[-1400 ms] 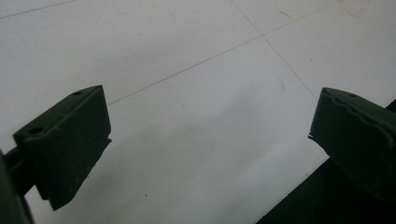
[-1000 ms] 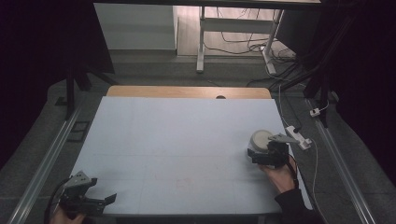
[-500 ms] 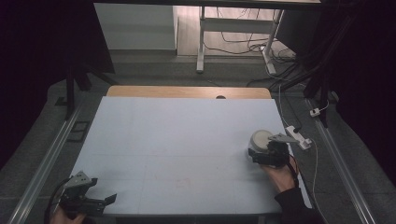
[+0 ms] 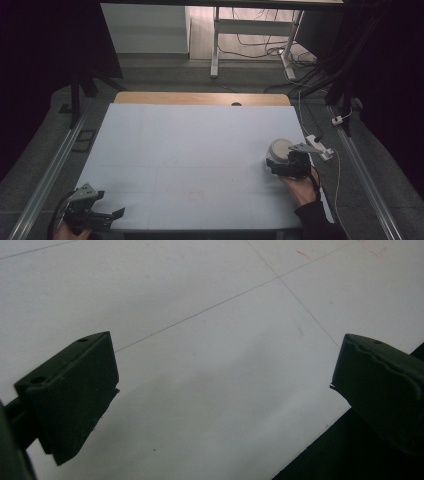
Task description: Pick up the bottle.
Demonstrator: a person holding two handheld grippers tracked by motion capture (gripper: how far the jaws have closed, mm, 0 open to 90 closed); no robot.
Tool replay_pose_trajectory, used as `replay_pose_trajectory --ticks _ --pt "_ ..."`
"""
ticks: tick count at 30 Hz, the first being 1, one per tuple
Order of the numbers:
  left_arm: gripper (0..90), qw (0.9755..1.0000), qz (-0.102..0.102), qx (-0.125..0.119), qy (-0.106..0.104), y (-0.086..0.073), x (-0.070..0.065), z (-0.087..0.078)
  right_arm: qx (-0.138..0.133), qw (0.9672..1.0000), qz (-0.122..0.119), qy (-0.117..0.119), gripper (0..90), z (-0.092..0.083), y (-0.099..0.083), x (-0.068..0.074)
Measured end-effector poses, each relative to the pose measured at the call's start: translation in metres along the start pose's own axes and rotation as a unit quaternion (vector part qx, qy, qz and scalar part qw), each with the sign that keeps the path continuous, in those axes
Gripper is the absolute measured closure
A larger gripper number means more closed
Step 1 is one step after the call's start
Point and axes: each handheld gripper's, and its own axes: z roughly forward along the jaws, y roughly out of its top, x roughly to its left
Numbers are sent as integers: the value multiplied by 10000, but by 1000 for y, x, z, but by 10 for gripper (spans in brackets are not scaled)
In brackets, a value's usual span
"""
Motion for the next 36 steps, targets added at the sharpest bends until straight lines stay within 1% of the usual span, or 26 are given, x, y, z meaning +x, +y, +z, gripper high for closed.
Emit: replay_pose_trajectory --ticks 3,9,15,21,24,28,32,36 --pt "0 10000 -2 2 -4 0 0 0 -34 10000 -85 23 63 -2 2 4" --pt "0 10000 -5 -3 -6 0 0 0 -146 9995 -254 147 63 -5 7 13" --pt "0 10000 -19 2 -38 0 1 0 -191 9989 -307 303 63 -7 10 20" --pt "0 9999 -49 8 -90 0 2 0 -260 9977 -420 458 63 -8 14 31" --pt "0 9999 -33 20 -97 0 2 0 -286 9967 -526 556 63 -8 16 38" --pt "0 9999 -34 23 -99 0 2 0 -350 9945 -641 751 63 -7 20 48" --pt "0 9999 -34 28 -109 0 2 0 -367 9927 -766 862 64 -6 23 59" --pt "0 9999 -27 33 -103 0 2 1 -352 9902 -843 1056 63 -3 25 70"
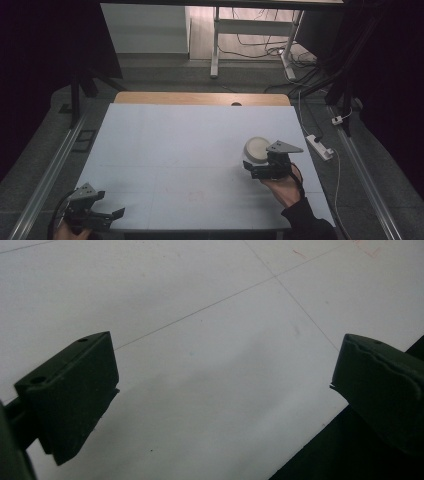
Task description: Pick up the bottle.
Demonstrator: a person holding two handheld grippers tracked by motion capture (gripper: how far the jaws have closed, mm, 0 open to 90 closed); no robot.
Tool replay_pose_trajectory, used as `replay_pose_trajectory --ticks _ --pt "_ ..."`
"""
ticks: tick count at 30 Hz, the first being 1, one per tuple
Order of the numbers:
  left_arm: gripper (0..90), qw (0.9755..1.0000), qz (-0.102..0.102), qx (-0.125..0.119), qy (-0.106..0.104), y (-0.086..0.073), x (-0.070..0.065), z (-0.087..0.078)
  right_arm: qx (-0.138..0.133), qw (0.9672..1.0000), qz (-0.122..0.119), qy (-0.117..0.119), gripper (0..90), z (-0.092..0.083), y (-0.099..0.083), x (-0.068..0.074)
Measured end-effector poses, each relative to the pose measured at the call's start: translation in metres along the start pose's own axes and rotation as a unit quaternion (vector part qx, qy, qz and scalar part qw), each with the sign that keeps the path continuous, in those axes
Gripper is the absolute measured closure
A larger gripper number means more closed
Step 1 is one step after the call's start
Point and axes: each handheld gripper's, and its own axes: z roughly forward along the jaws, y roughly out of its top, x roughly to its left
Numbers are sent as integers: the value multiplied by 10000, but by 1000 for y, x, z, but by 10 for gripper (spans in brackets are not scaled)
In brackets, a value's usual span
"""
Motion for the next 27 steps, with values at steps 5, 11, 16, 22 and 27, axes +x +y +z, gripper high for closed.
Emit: replay_pose_trajectory --ticks 5,11,16,22,27 --pt "0 10000 6 16 -14 0 0 0 1 9997 -152 187 63 5 4 15" --pt "0 10000 5 16 -9 0 0 1 0 9988 -225 442 64 12 10 29" --pt "0 10000 -4 25 -12 0 0 1 43 9978 -347 564 64 18 14 40" --pt "0 10000 21 37 -14 0 0 1 33 9966 -416 712 64 27 20 51" --pt "0 10000 26 43 -17 1 0 1 62 9954 -511 803 64 35 23 59"
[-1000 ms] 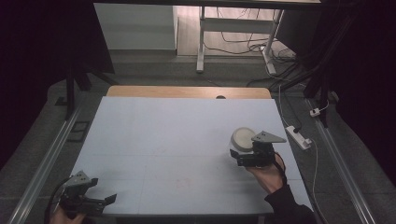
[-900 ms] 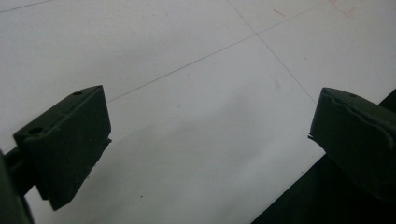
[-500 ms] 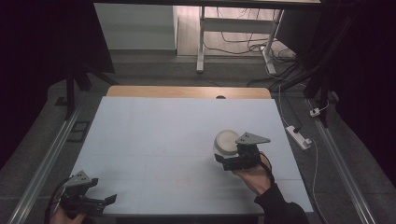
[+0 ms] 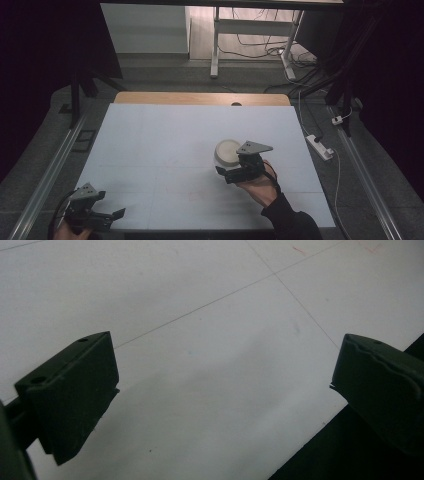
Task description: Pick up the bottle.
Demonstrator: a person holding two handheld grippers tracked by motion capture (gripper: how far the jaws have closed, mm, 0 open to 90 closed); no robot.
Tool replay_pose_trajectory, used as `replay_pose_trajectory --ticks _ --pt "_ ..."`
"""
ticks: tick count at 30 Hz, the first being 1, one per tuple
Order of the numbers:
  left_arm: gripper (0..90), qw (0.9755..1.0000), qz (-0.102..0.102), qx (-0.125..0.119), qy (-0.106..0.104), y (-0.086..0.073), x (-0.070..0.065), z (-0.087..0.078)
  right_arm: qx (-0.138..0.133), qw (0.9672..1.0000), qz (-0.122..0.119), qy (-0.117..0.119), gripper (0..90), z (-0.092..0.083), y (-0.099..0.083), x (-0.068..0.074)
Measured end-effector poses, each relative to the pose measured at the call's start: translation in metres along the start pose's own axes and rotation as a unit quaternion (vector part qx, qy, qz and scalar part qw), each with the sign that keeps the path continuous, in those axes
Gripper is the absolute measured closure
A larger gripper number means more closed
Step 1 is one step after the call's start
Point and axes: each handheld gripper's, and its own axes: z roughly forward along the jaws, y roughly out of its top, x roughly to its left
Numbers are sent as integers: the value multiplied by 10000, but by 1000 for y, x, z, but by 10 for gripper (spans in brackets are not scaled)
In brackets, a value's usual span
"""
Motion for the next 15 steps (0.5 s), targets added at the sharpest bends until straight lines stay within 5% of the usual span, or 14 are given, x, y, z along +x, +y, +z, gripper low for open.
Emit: replay_pose_trajectory --ticks 15 --pt "0 10000 14 22 -11 0 0 0 131 9992 -259 272 65 29 11 21"
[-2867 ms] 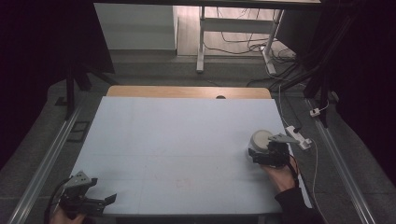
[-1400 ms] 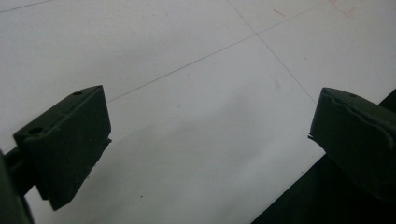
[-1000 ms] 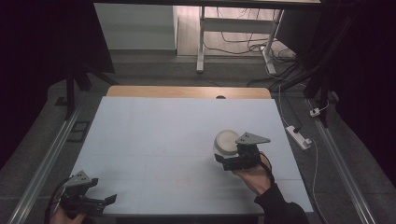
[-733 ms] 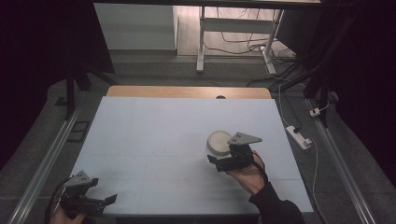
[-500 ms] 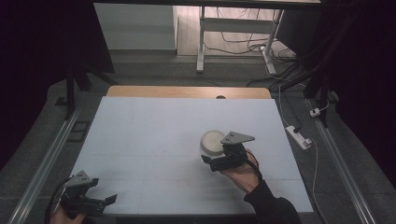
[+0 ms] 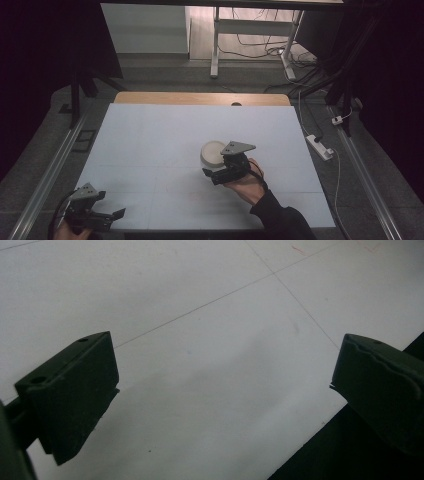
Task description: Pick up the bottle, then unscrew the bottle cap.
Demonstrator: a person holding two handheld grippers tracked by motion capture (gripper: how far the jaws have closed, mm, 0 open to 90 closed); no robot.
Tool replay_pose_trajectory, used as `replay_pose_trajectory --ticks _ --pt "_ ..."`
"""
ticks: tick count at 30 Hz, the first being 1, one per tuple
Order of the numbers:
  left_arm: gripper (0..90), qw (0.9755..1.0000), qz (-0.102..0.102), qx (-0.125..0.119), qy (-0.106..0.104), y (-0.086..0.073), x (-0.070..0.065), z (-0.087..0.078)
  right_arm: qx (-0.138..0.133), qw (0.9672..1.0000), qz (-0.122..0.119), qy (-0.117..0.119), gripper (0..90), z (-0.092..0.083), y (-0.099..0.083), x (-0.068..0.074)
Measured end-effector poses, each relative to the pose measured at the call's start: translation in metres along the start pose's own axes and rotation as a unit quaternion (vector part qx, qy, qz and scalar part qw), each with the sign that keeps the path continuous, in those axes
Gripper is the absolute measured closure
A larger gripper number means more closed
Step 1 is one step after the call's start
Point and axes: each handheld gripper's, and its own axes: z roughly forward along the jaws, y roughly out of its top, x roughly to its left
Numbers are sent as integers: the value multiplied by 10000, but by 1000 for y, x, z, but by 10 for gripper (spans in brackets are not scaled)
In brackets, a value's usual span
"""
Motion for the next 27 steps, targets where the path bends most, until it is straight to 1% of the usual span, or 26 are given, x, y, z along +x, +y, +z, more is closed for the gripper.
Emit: replay_pose_trajectory --ticks 9,16,21,27 --pt "0 10000 30 22 21 0 -1 1 43 9998 -108 161 64 12 3 12" --pt "0 10000 25 43 18 0 -1 1 68 9995 -206 240 65 18 5 19" --pt "0 10000 30 43 16 0 -1 1 62 9994 -228 254 65 18 5 21" --pt "0 9999 23 152 10 2 -1 3 31 9993 -247 262 65 15 6 20"
